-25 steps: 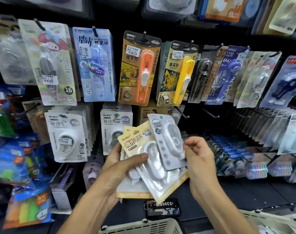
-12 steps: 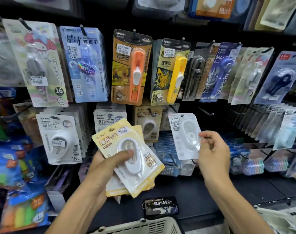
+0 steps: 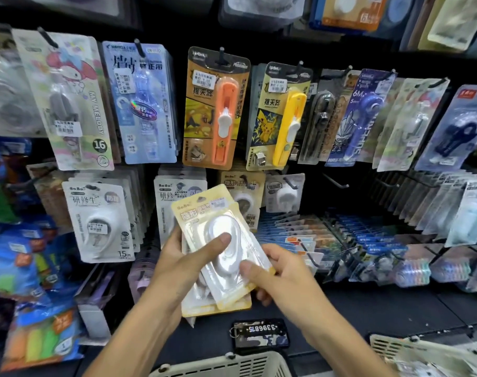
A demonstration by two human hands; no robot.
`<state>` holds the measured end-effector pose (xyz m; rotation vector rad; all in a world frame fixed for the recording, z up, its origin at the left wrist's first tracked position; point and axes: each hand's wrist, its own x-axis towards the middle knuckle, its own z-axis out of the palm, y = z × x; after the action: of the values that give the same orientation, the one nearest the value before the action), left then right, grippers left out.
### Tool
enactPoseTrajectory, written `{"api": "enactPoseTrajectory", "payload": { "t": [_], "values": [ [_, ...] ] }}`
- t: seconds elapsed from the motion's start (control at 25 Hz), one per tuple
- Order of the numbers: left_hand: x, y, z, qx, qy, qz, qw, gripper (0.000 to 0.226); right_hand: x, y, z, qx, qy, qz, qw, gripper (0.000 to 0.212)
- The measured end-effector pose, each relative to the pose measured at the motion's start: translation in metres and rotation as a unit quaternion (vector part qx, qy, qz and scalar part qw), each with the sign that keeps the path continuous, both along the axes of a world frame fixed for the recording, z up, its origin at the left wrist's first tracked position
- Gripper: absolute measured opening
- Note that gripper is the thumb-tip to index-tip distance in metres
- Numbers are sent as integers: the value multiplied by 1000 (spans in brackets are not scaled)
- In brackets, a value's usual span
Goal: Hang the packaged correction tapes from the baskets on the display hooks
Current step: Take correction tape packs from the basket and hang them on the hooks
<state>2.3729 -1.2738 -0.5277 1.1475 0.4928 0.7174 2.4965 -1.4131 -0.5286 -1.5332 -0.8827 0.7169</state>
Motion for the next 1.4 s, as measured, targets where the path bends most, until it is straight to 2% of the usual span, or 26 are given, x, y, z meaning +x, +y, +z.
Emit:
{"api": "enactPoseTrajectory", "payload": {
  "t": [0.12, 0.28, 0.44, 0.52, 0.6, 0.64, 0.68, 0.76, 0.8, 0.88, 0.92, 1.0, 1.04, 1.24, 1.4],
  "values": [
    [-5, 3, 2, -28, -2, -33, 999, 76, 7, 2, 1, 37, 70, -83, 993, 12],
    [-16, 21, 6, -31, -4, 67, 997, 55, 18, -4, 3, 18, 79, -149, 986, 13],
    [-27, 30, 10, -18, -19, 96, 995, 54, 11, -3, -2, -4, 104, -180, 978, 18],
    [-25, 24, 9, 0, -13, 91, 996, 59, 5, 1, 0, 2, 195, -165, 967, 20],
    [-21, 19, 7, 20, -4, 87, 996, 64, 0, 4, 0, -3, 278, -148, 949, 33],
    [-20, 16, 6, 28, 2, 85, 996, 65, -2, 6, -1, -8, 265, -134, 955, 34],
    [-18, 14, 6, 35, 10, 83, 996, 66, -7, 8, 0, -13, 213, -100, 972, 29],
    [-15, 11, 5, 50, 26, 64, 996, 68, -19, 14, -2, -12, 98, -25, 995, 5],
    [-13, 10, 5, 47, 27, 47, 997, 69, -23, 18, -5, -10, 63, -16, 998, 8],
    [-13, 11, 6, 16, 14, 16, 1000, 63, -23, 21, -6, 7, 64, -54, 996, 16],
    [-14, 12, 7, -13, 3, 9, 1000, 51, -20, 21, -5, 25, 92, -80, 992, 14],
    [-16, 17, 10, -64, -6, 39, 997, 23, -9, 17, 0, 55, 124, -123, 983, 11],
    [-18, 20, 10, -65, -2, 68, 996, 18, -2, 15, 1, 56, 115, -143, 981, 10],
    [-24, 28, 17, -46, -1, 160, 986, 20, 11, 4, 3, 9, 43, -194, 980, 12],
    [-24, 26, 19, -37, -7, 173, 984, 20, 6, 2, 3, -4, 80, -206, 975, 9]
  ]
}}
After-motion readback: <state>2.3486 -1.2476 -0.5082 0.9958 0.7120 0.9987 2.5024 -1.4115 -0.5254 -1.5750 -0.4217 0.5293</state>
